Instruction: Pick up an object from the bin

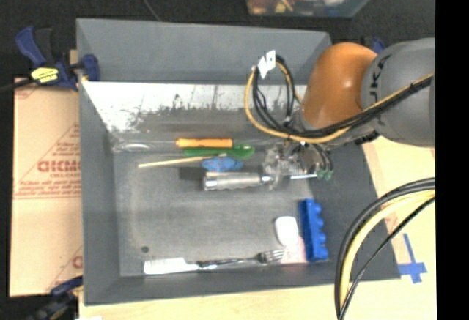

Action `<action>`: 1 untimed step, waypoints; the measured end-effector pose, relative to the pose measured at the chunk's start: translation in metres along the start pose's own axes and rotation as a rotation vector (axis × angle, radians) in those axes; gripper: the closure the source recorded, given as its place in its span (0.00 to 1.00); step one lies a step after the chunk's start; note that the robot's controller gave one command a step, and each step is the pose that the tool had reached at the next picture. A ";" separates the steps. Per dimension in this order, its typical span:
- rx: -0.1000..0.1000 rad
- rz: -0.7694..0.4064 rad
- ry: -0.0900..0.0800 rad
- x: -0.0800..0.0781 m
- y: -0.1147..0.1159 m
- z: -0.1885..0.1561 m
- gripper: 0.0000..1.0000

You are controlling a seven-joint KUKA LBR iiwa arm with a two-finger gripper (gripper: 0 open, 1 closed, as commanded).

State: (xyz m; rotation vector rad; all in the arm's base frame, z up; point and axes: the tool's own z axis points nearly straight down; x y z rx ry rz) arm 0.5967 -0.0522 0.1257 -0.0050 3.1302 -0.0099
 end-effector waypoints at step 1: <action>0.001 -0.001 -0.011 -0.003 -0.001 -0.040 1.00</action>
Offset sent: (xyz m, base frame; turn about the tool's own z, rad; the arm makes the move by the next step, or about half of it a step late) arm 0.0021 -0.0002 0.0447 -0.0009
